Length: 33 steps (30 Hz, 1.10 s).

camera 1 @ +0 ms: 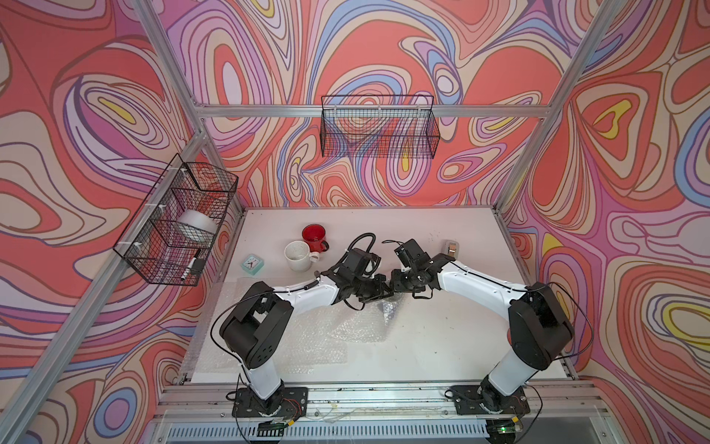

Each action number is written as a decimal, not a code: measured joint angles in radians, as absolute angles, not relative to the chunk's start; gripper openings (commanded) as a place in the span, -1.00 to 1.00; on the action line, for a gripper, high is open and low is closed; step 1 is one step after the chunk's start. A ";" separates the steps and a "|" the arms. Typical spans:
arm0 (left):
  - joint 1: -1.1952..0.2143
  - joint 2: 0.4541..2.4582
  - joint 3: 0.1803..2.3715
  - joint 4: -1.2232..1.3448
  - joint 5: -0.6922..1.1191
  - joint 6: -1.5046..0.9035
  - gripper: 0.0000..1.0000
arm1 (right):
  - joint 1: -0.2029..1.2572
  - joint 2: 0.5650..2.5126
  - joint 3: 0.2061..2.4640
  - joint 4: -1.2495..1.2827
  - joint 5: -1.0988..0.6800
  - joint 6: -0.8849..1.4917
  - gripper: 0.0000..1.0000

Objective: Wrap mugs in bubble wrap
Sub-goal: Wrap the mug in bubble wrap.

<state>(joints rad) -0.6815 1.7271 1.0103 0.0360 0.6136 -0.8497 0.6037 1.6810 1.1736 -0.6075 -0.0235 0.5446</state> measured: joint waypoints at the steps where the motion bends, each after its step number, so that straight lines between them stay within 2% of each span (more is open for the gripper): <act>1: -0.681 1.721 1.005 0.041 0.616 -0.844 -0.99 | 0.604 1.682 1.174 -0.608 -0.025 0.544 -0.12; 11: -0.670 1.590 0.953 -0.001 0.574 -0.757 -0.95 | 0.613 1.687 1.174 -0.596 -0.077 0.541 -0.10; 19: -0.640 1.484 0.942 -0.080 0.504 -0.706 -0.71 | 0.616 1.718 1.172 -0.563 -0.068 0.525 -0.10; 26: -0.627 1.442 0.977 -0.079 0.485 -0.685 -0.14 | 0.612 1.731 1.172 -0.556 -0.041 0.513 -0.07; 31: -0.627 1.461 1.021 -0.184 0.363 -0.661 0.47 | 0.612 1.731 1.172 -0.555 -0.043 0.505 -0.05; 33: -0.627 1.493 1.069 -0.232 0.308 -0.647 0.57 | 0.612 1.731 1.172 -0.555 -0.046 0.498 -0.04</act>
<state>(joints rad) -0.6273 1.4929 1.0695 -0.2317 0.3077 -0.6468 0.6117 1.7309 1.1725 -0.5549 -0.0460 0.4984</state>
